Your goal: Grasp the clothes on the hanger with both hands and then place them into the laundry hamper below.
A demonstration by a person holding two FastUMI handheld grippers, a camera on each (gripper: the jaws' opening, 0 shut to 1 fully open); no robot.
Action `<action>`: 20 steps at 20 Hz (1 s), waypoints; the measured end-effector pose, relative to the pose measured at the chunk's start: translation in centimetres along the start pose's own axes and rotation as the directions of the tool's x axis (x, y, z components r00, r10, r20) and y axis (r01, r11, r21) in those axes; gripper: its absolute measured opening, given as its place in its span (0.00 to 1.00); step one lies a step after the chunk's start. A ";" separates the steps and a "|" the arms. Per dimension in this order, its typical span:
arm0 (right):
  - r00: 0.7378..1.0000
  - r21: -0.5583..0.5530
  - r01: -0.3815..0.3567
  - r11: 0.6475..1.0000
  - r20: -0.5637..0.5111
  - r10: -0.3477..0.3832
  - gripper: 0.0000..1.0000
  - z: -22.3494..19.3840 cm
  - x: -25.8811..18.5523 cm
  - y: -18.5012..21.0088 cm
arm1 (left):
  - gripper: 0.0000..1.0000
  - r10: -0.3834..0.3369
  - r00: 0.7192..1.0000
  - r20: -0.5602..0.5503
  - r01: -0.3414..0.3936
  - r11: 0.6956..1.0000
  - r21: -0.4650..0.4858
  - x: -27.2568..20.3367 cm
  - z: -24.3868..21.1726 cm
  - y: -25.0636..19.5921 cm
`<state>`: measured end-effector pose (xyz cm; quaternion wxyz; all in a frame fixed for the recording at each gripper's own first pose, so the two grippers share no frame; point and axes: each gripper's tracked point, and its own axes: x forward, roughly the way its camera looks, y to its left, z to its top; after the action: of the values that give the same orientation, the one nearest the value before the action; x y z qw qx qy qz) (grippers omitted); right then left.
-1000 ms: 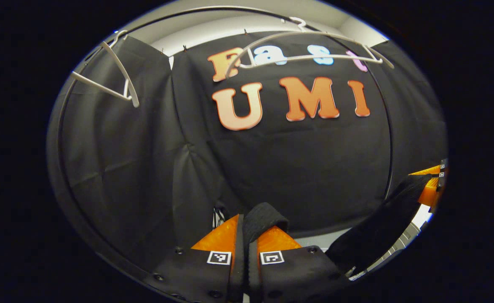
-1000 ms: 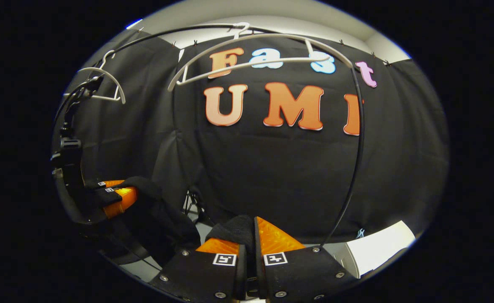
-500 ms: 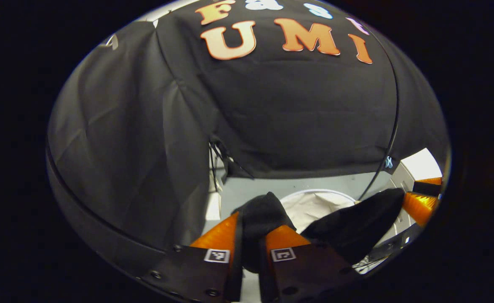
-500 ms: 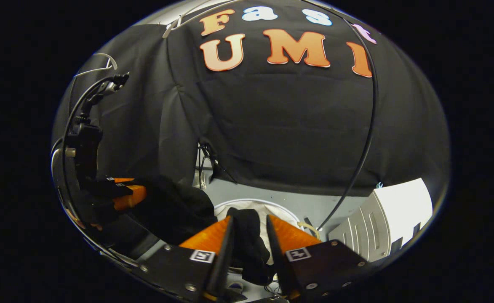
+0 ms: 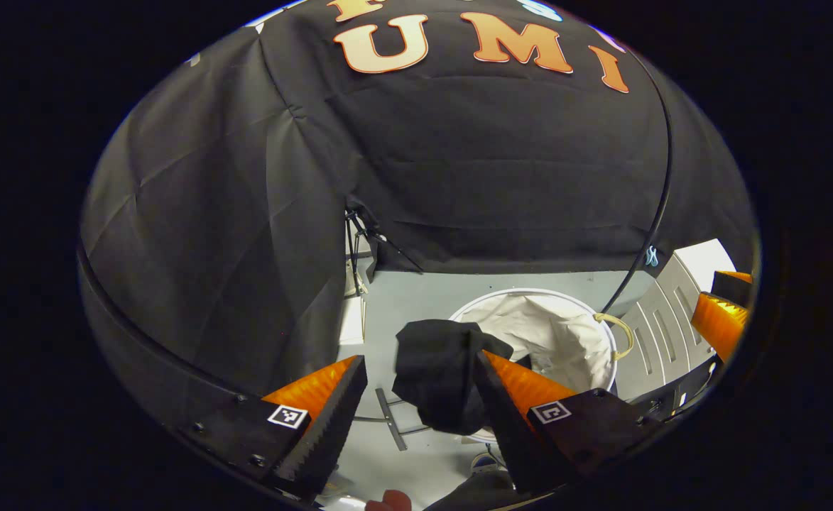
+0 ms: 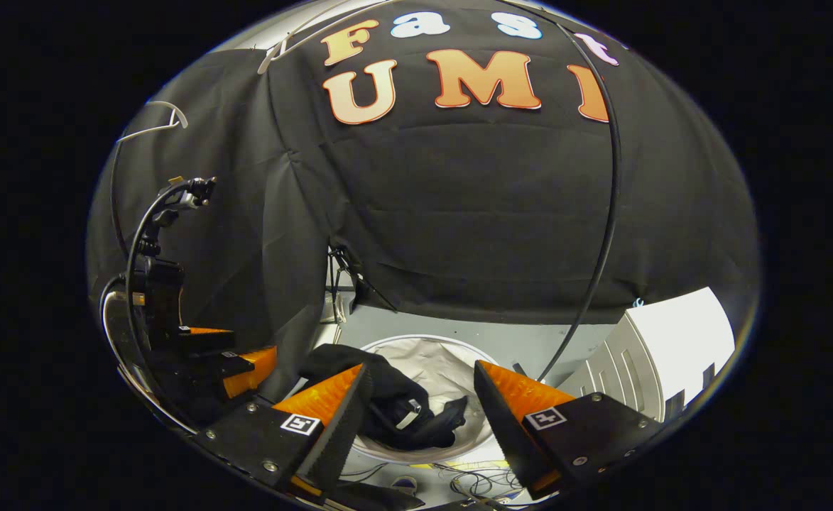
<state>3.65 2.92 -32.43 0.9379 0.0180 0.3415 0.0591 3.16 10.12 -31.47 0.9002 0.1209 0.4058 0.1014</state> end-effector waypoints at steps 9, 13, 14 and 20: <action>0.999 0.000 -0.004 1.000 0.038 0.004 0.92 1.5 -0.3 0.2 | 0.98 -0.011 0.998 0.063 0.011 1.000 0.007 -0.7 2.1 -0.1; 0.998 0.001 -0.001 1.000 0.061 0.001 0.92 2.8 -0.7 0.2 | 0.99 -0.026 0.995 0.097 0.026 1.000 0.000 -1.5 3.3 -0.4; 0.997 0.003 0.000 1.000 0.074 0.000 0.92 3.6 -1.1 0.4 | 0.99 -0.028 0.993 0.116 0.028 1.000 -0.003 -2.0 4.2 -0.4; 0.977 -0.008 0.002 1.000 0.211 0.000 0.92 10.1 -4.3 0.8 | 0.98 -0.057 0.966 0.251 0.067 0.997 -0.031 -6.2 10.4 -0.6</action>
<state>6.76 3.23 -21.89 0.9689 0.0202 0.2396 0.0577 7.07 6.43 -20.58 0.9490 0.1023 0.2909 0.0651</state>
